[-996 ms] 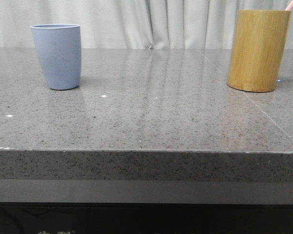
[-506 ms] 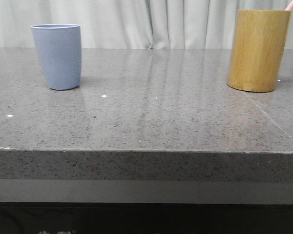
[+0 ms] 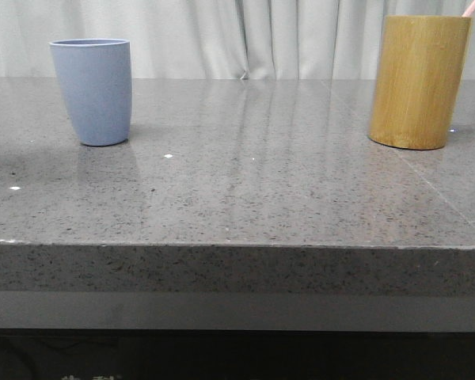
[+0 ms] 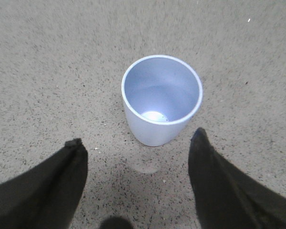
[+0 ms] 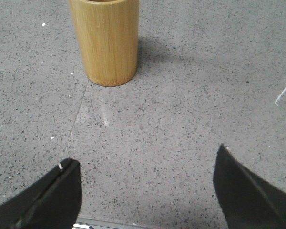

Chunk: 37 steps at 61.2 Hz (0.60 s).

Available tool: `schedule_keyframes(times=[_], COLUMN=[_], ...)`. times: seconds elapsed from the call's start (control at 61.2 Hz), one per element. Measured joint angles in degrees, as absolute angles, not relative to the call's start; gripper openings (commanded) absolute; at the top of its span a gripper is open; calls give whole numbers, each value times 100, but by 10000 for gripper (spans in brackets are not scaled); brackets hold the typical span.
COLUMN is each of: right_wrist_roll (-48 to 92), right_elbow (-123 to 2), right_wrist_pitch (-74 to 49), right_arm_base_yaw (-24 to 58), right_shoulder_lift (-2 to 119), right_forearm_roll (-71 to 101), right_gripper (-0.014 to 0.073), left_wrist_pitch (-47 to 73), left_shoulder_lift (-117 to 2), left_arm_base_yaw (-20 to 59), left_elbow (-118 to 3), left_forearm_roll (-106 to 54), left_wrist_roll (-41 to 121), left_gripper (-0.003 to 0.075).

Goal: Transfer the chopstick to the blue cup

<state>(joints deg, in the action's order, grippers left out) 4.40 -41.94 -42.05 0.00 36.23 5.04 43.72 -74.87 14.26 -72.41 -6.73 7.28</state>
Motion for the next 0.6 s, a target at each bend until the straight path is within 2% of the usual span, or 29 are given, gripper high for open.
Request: schedule_keyframes(times=[0.523,0.604], right_wrist_roll=[440,440], right_elbow=[-4194,-4194], right_wrist_pitch=[-4208,-4208], right_arm_base_yaw=[0,0], right_shoulder_lift=[3623,3623], right_forearm_roll=[504,504], right_gripper=[582,582], left_wrist_pitch=[5938,6085], left_shoulder_lift=[-9777,-10063], left_arm_base_yaw=[1431,1431], left_elbow=[-9620,-9885], left_forearm_roll=[-405,-367], left_wrist_roll=[716,659], left_gripper=[459,429])
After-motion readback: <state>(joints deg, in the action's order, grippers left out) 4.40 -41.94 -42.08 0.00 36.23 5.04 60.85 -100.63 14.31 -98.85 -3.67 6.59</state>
